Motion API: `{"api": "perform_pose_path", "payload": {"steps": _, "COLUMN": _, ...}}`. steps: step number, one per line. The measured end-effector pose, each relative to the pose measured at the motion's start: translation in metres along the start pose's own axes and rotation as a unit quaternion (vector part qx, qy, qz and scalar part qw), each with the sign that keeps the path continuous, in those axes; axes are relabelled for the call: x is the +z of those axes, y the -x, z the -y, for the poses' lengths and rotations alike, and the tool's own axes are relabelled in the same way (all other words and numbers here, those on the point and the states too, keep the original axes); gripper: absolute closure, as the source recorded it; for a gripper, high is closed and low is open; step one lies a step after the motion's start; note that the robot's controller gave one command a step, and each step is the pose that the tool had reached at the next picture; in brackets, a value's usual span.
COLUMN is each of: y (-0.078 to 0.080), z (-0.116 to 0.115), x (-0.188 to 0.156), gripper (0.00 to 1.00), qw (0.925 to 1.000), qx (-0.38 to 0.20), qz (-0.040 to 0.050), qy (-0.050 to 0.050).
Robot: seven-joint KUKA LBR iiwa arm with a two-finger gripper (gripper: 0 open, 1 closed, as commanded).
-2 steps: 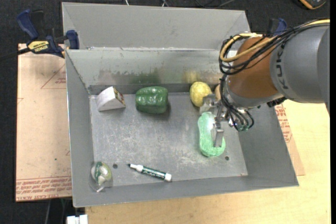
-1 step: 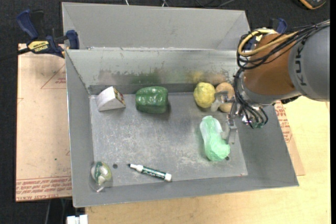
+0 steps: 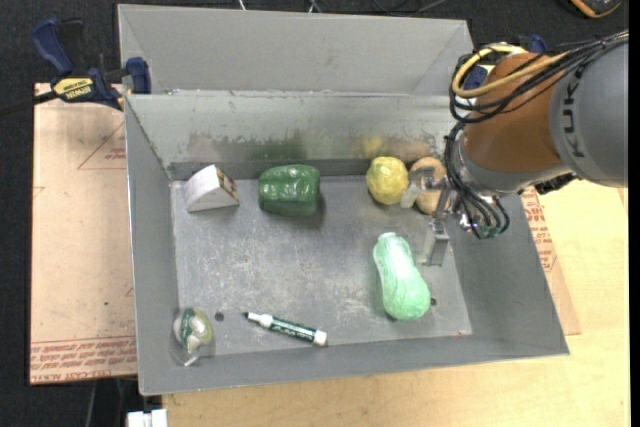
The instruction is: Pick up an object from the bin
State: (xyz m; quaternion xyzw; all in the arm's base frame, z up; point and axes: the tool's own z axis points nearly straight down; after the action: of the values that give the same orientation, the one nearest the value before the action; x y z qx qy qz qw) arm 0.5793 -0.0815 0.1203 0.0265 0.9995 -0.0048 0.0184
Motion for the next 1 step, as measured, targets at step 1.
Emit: {"api": "perform_pose_path", "payload": {"steps": 1, "y": 0.0137, "z": -0.0755, "x": 0.0505, "gripper": 0.0, "qw": 0.9986, "qx": -0.053, "qz": -0.0025, "qy": -0.001}}
